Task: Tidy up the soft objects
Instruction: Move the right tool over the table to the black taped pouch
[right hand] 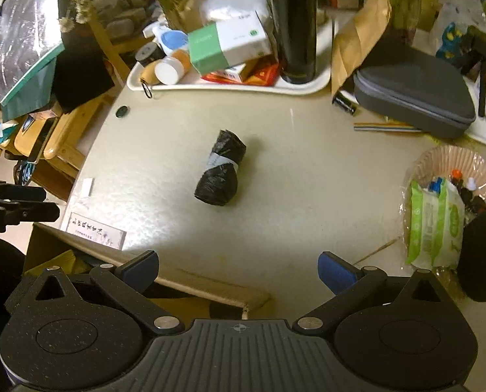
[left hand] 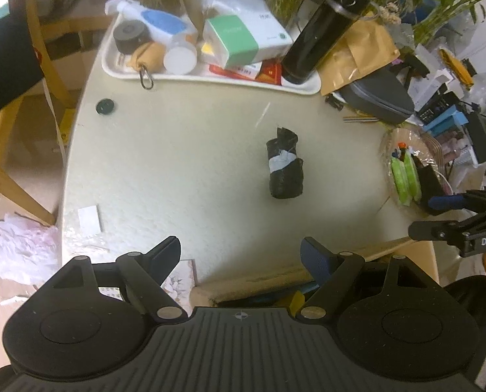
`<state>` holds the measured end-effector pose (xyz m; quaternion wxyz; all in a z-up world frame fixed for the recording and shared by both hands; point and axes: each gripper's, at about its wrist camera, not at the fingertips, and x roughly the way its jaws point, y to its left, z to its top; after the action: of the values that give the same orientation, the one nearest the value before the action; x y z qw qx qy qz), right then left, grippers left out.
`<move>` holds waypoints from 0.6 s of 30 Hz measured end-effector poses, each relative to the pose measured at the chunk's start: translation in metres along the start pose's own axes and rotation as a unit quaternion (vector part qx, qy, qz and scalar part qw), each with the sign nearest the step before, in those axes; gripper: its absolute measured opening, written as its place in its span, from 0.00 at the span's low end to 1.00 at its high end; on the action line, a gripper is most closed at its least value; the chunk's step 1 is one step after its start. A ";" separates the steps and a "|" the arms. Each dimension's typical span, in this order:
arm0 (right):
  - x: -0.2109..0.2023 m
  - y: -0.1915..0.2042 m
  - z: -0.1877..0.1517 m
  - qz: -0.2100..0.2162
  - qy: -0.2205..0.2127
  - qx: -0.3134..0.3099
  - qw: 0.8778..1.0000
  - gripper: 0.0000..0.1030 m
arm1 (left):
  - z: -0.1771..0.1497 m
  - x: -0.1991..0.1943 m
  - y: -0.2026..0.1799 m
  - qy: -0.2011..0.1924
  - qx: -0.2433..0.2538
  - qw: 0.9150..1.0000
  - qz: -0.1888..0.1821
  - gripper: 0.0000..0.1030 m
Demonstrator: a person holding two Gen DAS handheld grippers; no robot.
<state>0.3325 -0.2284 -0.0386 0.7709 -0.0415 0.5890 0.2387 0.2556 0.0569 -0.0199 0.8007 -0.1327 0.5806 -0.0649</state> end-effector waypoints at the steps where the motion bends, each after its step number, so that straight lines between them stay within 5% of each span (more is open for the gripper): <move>1: 0.002 -0.001 0.002 0.001 0.003 0.001 1.000 1.00 | 0.001 0.002 0.000 0.004 -0.002 1.000 -0.002 0.78; 18: 0.038 -0.018 0.020 0.013 0.017 0.017 1.000 1.00 | 0.024 0.031 0.021 0.025 -0.007 1.000 -0.015 0.78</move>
<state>0.3646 -0.2255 -0.0714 0.7584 -0.0242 0.6063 0.2381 0.2874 0.0727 -0.0468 0.7841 -0.1458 0.5984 -0.0760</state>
